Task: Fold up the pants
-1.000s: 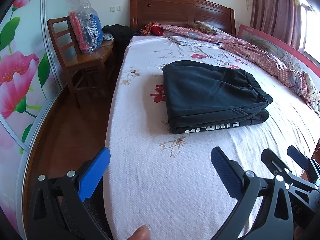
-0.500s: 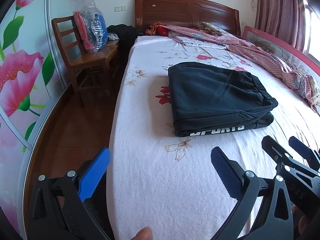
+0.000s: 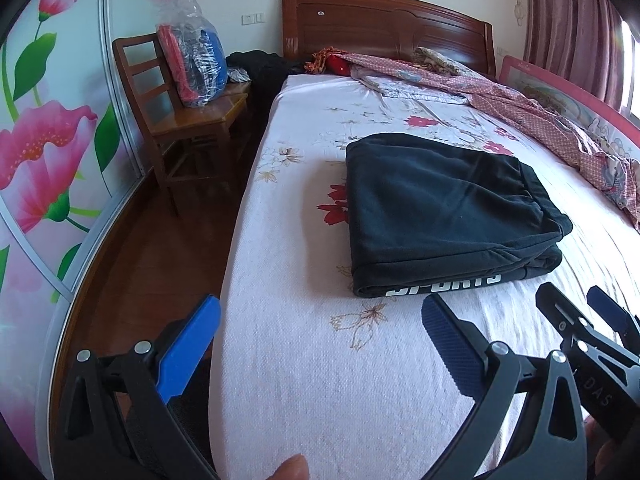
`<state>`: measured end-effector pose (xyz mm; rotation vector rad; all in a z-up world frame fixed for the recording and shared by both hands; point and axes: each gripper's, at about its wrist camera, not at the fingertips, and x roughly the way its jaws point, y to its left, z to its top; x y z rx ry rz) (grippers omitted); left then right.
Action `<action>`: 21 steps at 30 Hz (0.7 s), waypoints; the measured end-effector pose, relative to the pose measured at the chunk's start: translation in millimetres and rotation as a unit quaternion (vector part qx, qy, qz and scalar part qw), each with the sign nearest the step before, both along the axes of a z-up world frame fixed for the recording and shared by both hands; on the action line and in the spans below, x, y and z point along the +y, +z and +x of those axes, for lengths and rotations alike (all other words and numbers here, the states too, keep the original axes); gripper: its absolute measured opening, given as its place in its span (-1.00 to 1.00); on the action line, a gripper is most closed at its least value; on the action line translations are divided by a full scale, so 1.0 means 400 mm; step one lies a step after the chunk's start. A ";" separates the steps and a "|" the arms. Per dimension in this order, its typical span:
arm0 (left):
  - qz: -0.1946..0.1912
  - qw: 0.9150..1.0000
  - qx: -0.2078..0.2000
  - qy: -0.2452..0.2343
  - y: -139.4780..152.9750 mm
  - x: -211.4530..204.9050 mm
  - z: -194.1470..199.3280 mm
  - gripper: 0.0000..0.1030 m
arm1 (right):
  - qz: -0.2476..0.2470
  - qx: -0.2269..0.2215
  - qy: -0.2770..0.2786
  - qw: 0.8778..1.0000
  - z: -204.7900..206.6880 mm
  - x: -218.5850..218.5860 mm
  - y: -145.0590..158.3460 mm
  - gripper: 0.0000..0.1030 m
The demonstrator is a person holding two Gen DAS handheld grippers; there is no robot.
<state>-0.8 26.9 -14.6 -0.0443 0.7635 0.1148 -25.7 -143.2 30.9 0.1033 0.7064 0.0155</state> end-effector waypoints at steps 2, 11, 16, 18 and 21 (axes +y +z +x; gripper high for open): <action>-0.001 1.000 0.002 -0.004 -0.001 -0.004 0.000 0.96 | 0.004 0.000 -0.001 1.000 -0.001 -0.001 0.000 0.77; -0.013 1.000 0.006 -0.009 0.000 0.001 0.002 0.96 | -0.001 0.001 0.004 1.000 -0.002 0.008 0.000 0.77; -0.018 1.000 0.015 -0.009 -0.007 0.006 0.006 0.96 | -0.001 0.006 0.009 1.000 -0.001 0.014 -0.004 0.77; -0.019 1.000 0.015 -0.008 -0.006 0.009 0.005 0.96 | 0.000 0.006 0.010 1.000 -0.003 0.016 -0.006 0.77; -0.015 1.000 0.010 -0.014 -0.002 0.005 0.005 0.96 | -0.002 0.005 0.012 1.000 -0.005 0.021 -0.006 0.77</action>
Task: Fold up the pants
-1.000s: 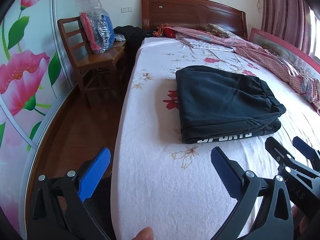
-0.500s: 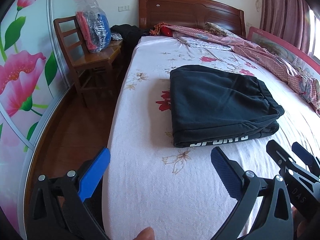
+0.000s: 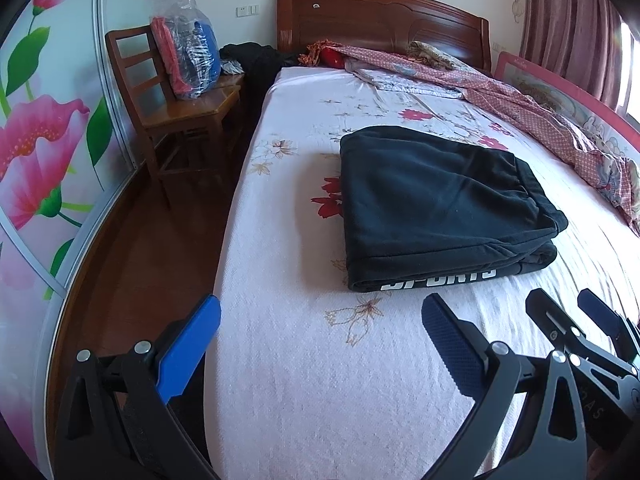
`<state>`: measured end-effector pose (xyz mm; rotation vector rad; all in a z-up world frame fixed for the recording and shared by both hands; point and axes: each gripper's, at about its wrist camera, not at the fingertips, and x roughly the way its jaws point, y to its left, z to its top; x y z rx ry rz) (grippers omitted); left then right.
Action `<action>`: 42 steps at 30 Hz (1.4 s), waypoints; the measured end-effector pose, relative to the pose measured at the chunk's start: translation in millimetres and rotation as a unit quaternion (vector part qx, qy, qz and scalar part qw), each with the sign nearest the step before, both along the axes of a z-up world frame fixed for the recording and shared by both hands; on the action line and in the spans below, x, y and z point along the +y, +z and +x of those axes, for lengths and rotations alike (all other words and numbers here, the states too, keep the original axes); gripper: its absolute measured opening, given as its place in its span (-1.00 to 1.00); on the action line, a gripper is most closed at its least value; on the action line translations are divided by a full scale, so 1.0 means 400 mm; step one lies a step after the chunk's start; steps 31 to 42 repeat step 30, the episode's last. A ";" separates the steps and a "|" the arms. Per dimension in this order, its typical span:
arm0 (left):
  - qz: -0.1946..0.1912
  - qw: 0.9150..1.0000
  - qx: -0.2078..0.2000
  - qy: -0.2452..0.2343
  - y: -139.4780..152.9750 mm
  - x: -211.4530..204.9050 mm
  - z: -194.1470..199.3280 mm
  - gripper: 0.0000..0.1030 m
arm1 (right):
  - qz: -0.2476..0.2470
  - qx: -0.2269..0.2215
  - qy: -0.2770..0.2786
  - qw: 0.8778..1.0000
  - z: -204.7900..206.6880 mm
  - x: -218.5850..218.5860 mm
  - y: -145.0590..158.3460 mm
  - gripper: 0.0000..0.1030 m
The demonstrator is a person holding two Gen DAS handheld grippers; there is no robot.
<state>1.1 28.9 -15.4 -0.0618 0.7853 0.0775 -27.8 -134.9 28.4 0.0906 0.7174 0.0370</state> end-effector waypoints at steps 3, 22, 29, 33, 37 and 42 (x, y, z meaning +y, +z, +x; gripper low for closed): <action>0.005 1.000 -0.006 -0.009 0.008 -0.010 -0.002 0.96 | 0.001 0.001 -0.001 1.000 0.000 -0.002 0.000 0.77; -0.024 0.999 0.004 0.027 -0.012 0.027 0.004 0.96 | 0.005 0.005 -0.011 1.000 -0.004 -0.017 0.000 0.77; 0.007 1.000 0.005 0.014 -0.017 0.013 0.007 0.96 | -0.007 0.006 -0.030 1.000 -0.007 -0.036 -0.002 0.77; 0.015 1.000 0.010 0.015 -0.023 0.008 0.007 0.96 | -0.011 0.008 -0.037 0.999 -0.007 -0.046 -0.005 0.77; 0.015 1.000 0.010 0.015 -0.023 0.008 0.007 0.96 | -0.011 0.008 -0.037 0.999 -0.007 -0.046 -0.005 0.77; 0.015 1.000 0.010 0.015 -0.023 0.008 0.007 0.96 | -0.011 0.008 -0.037 0.999 -0.007 -0.046 -0.005 0.77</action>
